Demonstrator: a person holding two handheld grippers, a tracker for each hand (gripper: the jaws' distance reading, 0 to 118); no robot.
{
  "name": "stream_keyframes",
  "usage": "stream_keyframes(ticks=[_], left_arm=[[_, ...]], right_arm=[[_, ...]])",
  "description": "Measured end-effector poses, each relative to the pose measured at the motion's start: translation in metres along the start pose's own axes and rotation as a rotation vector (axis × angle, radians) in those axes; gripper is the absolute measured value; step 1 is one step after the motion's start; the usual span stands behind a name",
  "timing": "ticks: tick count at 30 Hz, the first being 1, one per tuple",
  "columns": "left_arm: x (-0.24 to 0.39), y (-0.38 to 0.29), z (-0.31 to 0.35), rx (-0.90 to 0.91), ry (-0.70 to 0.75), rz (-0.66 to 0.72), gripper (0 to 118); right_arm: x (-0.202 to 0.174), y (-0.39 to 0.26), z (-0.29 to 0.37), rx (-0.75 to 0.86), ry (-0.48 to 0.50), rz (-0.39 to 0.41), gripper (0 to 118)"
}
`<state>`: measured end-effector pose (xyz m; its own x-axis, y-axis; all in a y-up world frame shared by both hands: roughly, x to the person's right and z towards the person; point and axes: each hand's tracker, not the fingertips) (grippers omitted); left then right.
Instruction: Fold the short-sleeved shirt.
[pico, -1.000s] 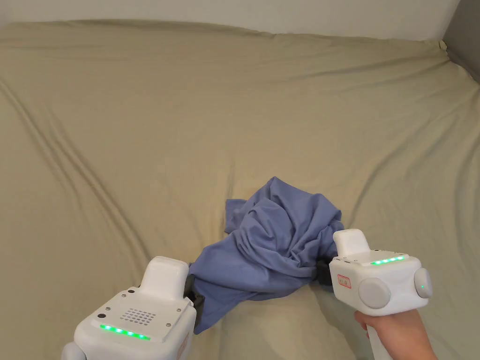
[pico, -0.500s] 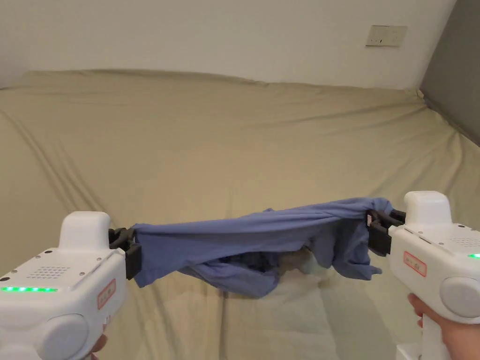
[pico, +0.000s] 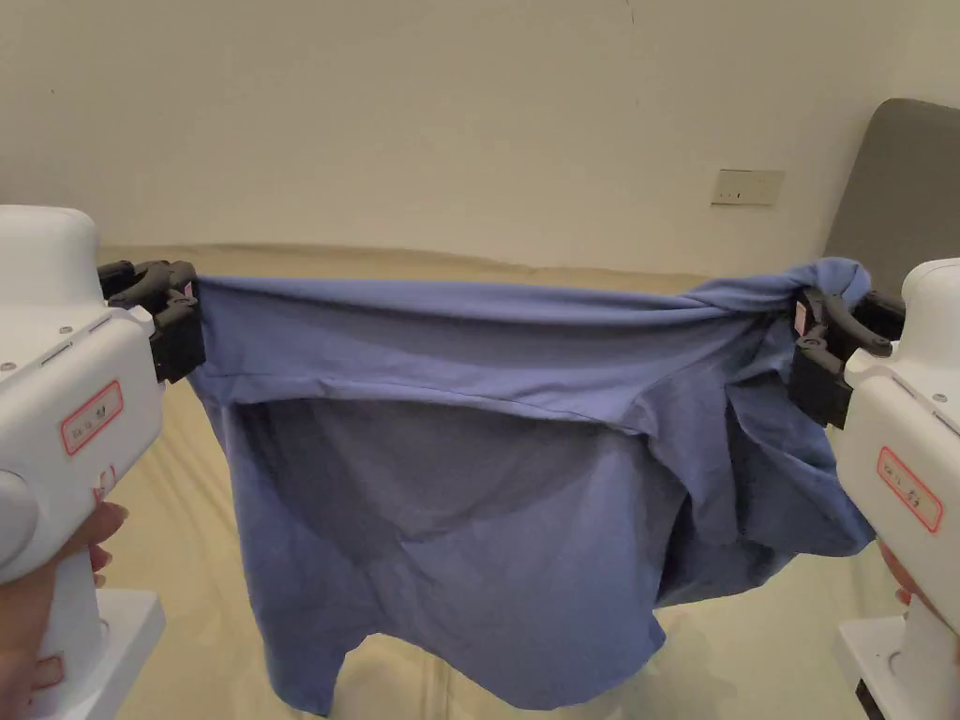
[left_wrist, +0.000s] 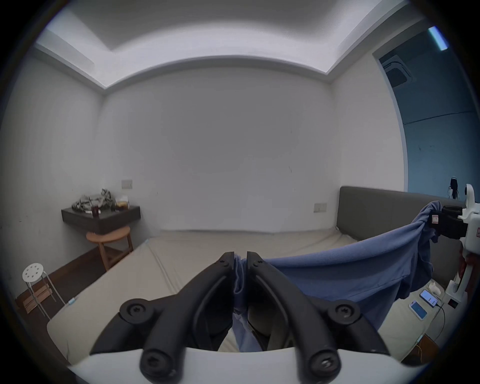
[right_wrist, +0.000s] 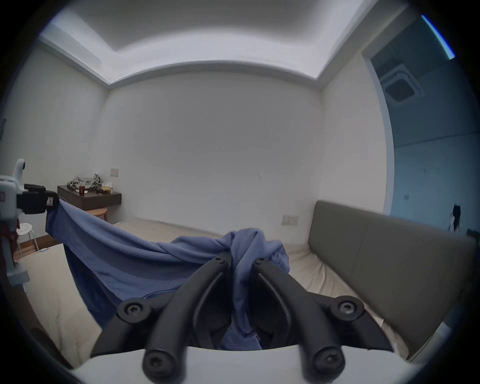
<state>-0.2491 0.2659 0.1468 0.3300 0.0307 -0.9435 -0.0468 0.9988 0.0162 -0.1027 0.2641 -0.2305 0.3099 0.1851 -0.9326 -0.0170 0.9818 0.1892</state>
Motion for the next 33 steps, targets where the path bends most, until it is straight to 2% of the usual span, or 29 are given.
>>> stream_keyframes(ticks=[10,13,23,33], left_arm=[[-0.009,0.070,-0.007,0.100,0.020,-0.048,6],[-0.010,0.087,-0.021,0.105,0.018,-0.073,6],[-0.019,0.126,-0.119,0.058,0.024,-0.172,6],[-0.011,0.141,-0.237,0.039,0.081,-0.238,6]], right_arm=[[0.004,0.077,-0.009,0.140,-0.010,0.111,11],[0.007,0.095,-0.026,0.162,-0.018,0.174,11],[0.003,0.124,-0.115,0.129,-0.039,0.341,11],[-0.003,0.107,-0.244,0.044,-0.076,0.434,11]])
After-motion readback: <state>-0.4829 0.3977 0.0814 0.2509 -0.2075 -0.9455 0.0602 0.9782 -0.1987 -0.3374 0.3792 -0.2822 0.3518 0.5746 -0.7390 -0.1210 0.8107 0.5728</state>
